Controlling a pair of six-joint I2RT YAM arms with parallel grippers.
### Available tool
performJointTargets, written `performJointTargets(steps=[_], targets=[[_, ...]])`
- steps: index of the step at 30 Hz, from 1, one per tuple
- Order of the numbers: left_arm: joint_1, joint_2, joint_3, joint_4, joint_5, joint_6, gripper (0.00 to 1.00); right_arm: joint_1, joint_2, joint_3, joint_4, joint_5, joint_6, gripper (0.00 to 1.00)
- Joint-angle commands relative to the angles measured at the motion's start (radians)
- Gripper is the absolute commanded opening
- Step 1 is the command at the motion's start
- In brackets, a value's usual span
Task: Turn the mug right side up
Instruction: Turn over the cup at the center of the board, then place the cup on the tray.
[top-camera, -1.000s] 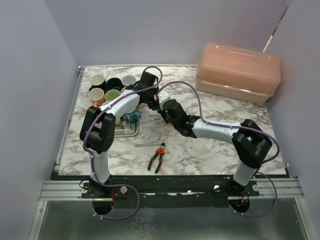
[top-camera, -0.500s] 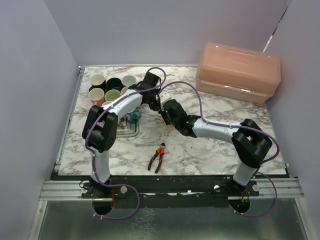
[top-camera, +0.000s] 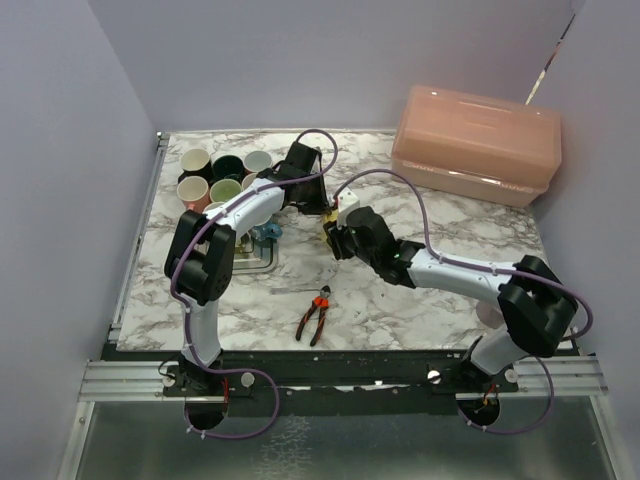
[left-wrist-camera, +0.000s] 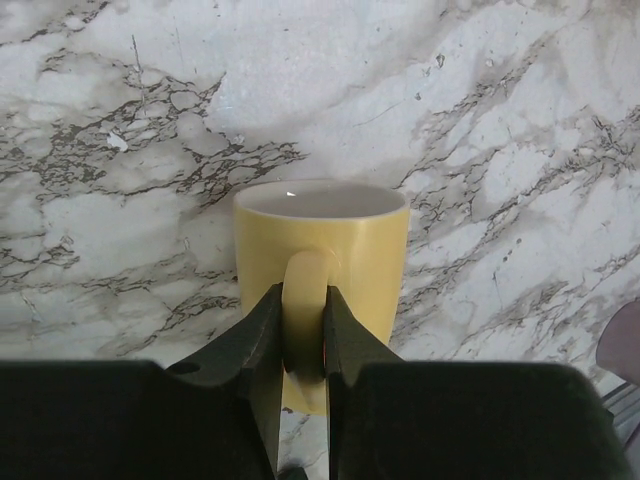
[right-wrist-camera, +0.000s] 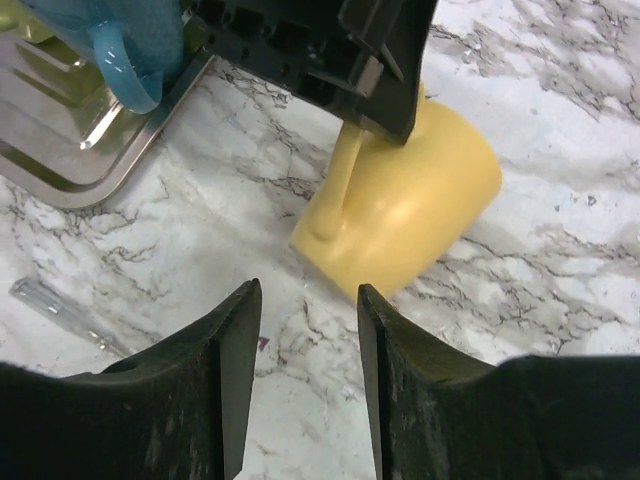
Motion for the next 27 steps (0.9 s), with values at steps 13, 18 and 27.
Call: performJointTargets(steps=[13,18,27], targets=[[0.006,-0.29,-0.101,0.185,-0.187,0.205,0.0,-0.261,-0.196,-0.05,-0.033,-0.101,0.404,0.48],[0.006,-0.458,-0.232,0.296,-0.298,0.261,0.0,-0.283,-0.09,0.172,-0.218,-0.165,0.455,0.5],[0.006,-0.821,-0.519,0.495,-0.597,0.383,0.0,-0.286,0.069,0.511,-0.471,-0.299,0.501,0.55]])
